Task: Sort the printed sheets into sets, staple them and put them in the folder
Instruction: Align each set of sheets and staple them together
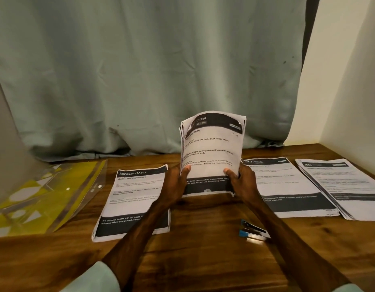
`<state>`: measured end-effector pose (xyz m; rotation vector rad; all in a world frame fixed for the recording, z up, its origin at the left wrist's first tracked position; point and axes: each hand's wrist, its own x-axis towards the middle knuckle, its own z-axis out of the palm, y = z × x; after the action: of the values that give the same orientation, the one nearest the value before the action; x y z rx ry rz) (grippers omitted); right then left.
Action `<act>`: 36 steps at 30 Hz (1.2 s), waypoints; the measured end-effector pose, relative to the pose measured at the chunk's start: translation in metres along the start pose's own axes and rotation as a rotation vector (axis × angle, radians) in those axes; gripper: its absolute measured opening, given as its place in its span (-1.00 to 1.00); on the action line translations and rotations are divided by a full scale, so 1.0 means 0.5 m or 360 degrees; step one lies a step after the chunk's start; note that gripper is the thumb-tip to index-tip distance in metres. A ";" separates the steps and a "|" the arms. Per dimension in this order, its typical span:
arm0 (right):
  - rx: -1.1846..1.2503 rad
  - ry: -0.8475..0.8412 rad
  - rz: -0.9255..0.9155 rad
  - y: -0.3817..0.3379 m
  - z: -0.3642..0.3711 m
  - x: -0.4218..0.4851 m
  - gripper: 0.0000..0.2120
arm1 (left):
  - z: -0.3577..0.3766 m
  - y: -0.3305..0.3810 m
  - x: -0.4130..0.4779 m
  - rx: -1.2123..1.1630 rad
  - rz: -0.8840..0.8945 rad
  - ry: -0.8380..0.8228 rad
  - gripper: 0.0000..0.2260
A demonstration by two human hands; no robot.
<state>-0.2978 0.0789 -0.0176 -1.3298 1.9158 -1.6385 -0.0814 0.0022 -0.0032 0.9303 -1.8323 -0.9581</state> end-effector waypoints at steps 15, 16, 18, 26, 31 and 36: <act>0.0145 -0.0151 0.0015 -0.034 -0.038 0.017 -0.70 | -0.036 0.027 0.016 -0.0080 -0.0007 -0.0213 -0.85; 0.0229 -0.0184 0.0030 -0.048 -0.046 0.020 -0.73 | -0.046 0.030 0.019 -0.0129 -0.0015 -0.0303 -0.83; 0.0366 -0.0166 0.0029 -0.078 -0.055 0.031 -0.77 | -0.062 0.036 0.022 -0.0128 -0.0028 -0.0467 -0.80; 0.0475 -0.0141 -0.0061 -0.109 -0.043 0.048 -0.76 | -0.098 0.099 0.070 -0.0391 0.0038 -0.0124 -0.87; 0.0515 -0.0220 -0.0068 -0.105 -0.041 0.041 -0.75 | -0.145 0.181 0.131 -0.0407 0.0208 0.0231 -0.89; 0.0463 -0.0250 -0.0120 -0.112 -0.056 0.044 -0.78 | -0.175 0.199 0.156 -0.0337 0.0266 0.0184 -0.84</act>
<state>-0.3043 0.0833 0.0480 -1.3771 1.4899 -1.7138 -0.0527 -0.0440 0.1406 0.6774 -1.6468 -0.9526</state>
